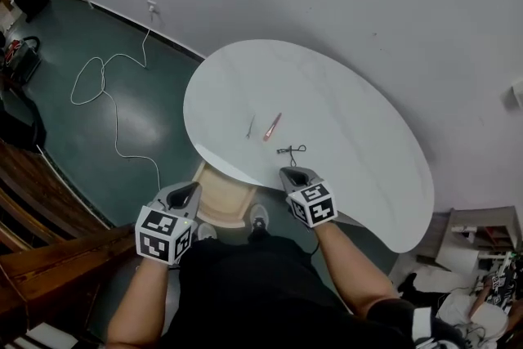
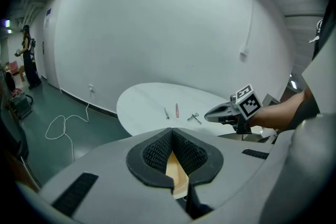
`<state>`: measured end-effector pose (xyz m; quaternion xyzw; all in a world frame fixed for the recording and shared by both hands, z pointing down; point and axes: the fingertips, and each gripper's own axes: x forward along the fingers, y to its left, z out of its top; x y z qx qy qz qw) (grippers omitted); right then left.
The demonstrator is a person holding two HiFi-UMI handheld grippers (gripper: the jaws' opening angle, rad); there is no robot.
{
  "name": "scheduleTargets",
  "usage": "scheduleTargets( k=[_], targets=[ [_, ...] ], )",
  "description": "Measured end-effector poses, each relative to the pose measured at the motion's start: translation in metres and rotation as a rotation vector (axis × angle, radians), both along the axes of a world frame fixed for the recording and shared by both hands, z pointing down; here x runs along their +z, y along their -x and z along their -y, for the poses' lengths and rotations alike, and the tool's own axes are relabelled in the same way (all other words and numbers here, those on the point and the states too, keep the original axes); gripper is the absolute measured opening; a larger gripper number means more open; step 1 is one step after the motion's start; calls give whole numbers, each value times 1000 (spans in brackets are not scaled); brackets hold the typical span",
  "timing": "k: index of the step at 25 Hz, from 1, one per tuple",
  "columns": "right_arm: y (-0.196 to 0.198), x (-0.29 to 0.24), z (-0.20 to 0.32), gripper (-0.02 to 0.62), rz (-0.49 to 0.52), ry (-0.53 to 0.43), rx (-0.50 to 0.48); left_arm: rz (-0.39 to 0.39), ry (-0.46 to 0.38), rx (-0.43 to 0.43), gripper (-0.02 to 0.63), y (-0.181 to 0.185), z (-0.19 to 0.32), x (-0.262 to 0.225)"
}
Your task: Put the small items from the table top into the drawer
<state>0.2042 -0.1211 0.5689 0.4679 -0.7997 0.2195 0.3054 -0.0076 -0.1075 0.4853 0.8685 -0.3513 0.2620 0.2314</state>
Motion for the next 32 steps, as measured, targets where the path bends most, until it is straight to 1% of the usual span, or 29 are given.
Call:
scheduleTargets(
  k=[5, 13, 16, 21, 28, 32],
  targets=[
    [-34, 26, 18, 9, -49, 32, 41, 17, 12, -46, 14, -2, -4, 5],
    [-59, 56, 38, 17, -81, 83, 81, 51, 20, -108, 14, 6, -7, 6],
    [-64, 64, 42, 40, -96, 107, 77, 54, 25, -129, 14, 9, -9, 6],
    [-66, 75, 50, 41, -89, 134, 75, 57, 27, -162, 14, 15, -9, 6],
    [-65, 87, 54, 41, -31, 198, 101, 47, 34, -183, 14, 20, -10, 5],
    [-65, 89, 56, 41, -27, 214, 120, 48, 36, -182, 14, 21, -11, 5]
  ],
)
